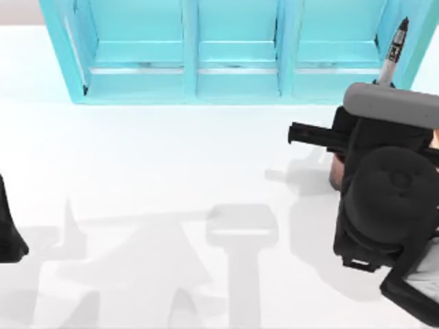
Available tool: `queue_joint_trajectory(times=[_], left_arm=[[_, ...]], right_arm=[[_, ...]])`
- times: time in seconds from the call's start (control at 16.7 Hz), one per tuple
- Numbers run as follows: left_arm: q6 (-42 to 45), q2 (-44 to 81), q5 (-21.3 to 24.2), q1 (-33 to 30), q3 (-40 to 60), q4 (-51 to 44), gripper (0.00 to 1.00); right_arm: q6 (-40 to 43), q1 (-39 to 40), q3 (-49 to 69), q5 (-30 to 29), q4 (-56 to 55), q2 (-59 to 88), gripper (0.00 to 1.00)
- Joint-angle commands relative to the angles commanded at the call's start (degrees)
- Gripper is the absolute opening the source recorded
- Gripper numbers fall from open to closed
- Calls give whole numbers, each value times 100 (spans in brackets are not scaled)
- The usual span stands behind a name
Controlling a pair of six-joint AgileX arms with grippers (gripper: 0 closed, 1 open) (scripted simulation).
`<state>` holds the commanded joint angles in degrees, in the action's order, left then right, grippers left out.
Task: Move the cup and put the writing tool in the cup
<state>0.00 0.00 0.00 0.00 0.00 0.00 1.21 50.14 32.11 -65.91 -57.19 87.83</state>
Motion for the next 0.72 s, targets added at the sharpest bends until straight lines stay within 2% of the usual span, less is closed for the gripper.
queue_joint_trajectory(times=[0.72], left_arm=[[0,0,0,0,0,0,100]], right_arm=[[-36,-755,279,742,-461,760,0]])
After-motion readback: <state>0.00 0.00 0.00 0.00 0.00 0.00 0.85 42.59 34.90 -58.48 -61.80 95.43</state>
